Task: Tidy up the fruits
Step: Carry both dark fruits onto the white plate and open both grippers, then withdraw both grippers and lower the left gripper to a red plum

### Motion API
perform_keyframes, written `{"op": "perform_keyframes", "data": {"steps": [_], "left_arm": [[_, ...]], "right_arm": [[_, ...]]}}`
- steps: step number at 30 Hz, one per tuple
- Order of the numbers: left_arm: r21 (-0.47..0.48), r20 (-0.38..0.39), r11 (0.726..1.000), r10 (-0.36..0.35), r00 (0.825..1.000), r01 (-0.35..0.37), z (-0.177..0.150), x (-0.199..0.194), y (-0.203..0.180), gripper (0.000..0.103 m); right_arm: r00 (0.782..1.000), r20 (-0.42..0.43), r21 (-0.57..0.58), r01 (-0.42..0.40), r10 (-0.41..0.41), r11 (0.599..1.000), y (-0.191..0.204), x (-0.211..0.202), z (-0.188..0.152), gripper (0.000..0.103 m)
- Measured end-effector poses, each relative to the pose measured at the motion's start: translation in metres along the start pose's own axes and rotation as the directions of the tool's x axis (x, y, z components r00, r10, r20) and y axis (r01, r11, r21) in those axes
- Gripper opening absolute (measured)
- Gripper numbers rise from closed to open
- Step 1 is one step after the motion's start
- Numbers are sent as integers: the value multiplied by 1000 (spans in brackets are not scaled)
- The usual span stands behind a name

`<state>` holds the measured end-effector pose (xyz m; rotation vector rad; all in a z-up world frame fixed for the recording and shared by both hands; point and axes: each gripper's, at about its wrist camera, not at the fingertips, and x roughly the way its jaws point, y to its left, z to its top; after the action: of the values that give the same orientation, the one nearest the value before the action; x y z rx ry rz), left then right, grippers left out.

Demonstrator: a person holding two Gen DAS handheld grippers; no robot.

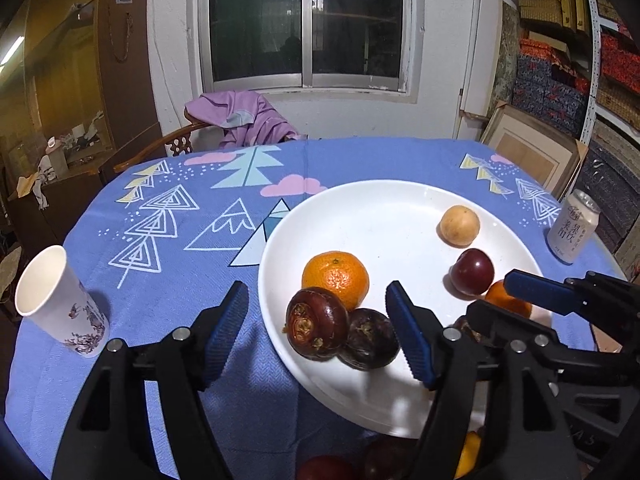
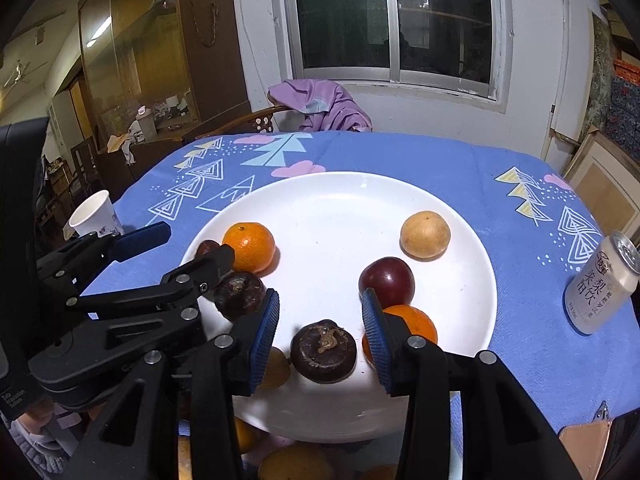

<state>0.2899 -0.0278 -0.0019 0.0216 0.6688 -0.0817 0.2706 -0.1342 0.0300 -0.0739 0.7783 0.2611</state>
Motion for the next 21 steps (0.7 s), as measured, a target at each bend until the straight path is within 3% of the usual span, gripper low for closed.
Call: {"op": "perform_keyframes", "data": {"steps": [11,13,21], "left_arm": [[0,53,1000,21,998,-21,-14,-68,2,71],[-9,64,1000,21,998,-20,-24,-85,4,73],[-26,72,999,50,996,-48,-68,-128,12,81]], "right_arm": [[995,96,18,-30,28,999,19,-77,-13,47],[993,113,29,-36,33,999,20,-90,-21,52],[990,132,54,-50,43,997,23,-128,-66,54]]}}
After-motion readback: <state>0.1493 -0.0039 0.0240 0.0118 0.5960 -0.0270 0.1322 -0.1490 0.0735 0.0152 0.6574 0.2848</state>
